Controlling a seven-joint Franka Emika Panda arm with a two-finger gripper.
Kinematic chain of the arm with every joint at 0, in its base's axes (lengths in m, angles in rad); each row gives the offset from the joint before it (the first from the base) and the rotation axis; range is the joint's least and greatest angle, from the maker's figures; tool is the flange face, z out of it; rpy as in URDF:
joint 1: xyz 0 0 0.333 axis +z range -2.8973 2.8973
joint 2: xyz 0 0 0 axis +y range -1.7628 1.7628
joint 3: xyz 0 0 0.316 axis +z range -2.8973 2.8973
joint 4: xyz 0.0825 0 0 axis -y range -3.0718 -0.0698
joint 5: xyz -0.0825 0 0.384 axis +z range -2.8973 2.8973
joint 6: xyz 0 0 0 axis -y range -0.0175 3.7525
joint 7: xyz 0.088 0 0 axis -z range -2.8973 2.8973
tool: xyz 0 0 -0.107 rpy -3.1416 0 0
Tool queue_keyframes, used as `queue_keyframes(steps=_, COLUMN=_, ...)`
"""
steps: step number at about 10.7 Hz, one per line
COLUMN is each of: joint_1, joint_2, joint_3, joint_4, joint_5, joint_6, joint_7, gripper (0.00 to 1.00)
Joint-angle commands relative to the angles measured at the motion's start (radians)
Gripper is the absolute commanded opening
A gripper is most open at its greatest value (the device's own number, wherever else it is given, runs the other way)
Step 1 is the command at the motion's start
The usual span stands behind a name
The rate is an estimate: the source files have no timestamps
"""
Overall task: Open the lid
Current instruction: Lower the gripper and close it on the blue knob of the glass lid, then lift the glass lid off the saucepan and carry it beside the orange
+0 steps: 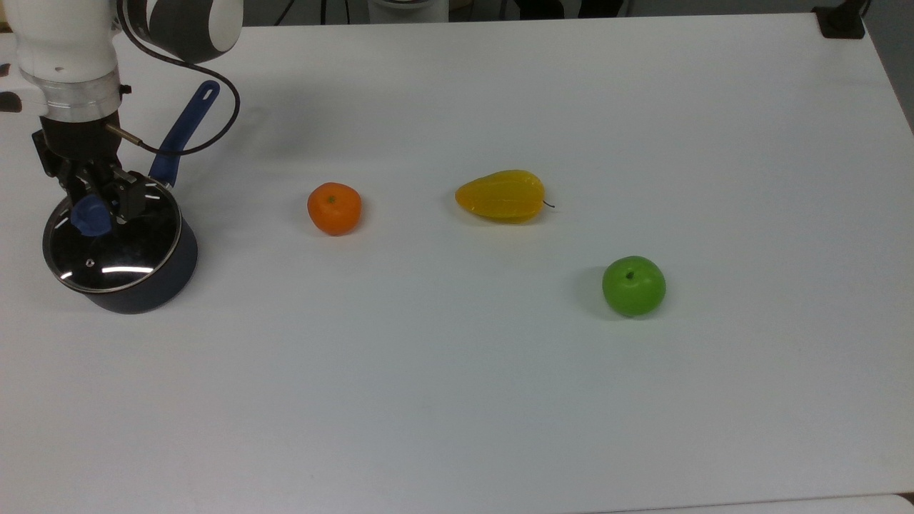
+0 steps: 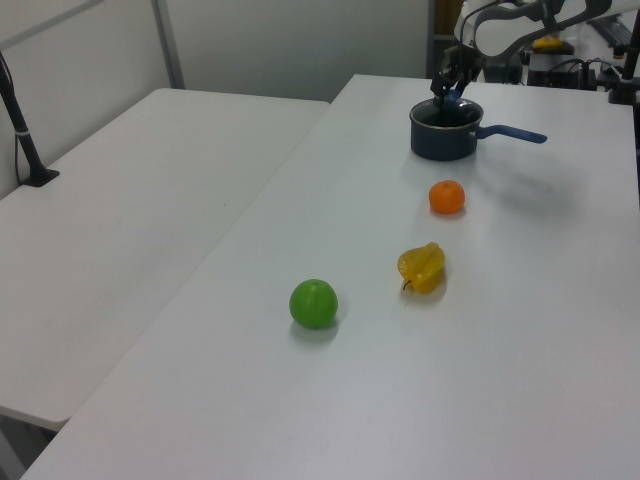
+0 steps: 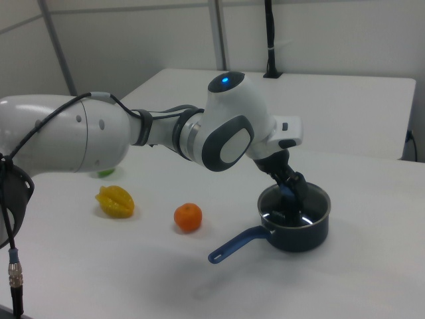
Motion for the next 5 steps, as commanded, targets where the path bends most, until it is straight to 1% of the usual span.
queue_keyframes(steps=1, joint_1=0.005, joint_2=-0.027, joint_3=-0.001, joint_4=-0.003, joint_5=0.005, joint_6=0.013, joint_7=0.011, gripper=0.50)
queue_keyframes(steps=4, joint_1=0.014, joint_2=-0.071, joint_3=0.003, joint_4=-0.007, joint_5=-0.009, joint_6=0.000, joint_7=0.011, gripper=0.50)
queue_keyframes(steps=5, joint_1=0.019, joint_2=-0.083, joint_3=0.012, joint_4=-0.006, joint_5=-0.009, joint_6=-0.015, joint_7=0.011, gripper=0.50)
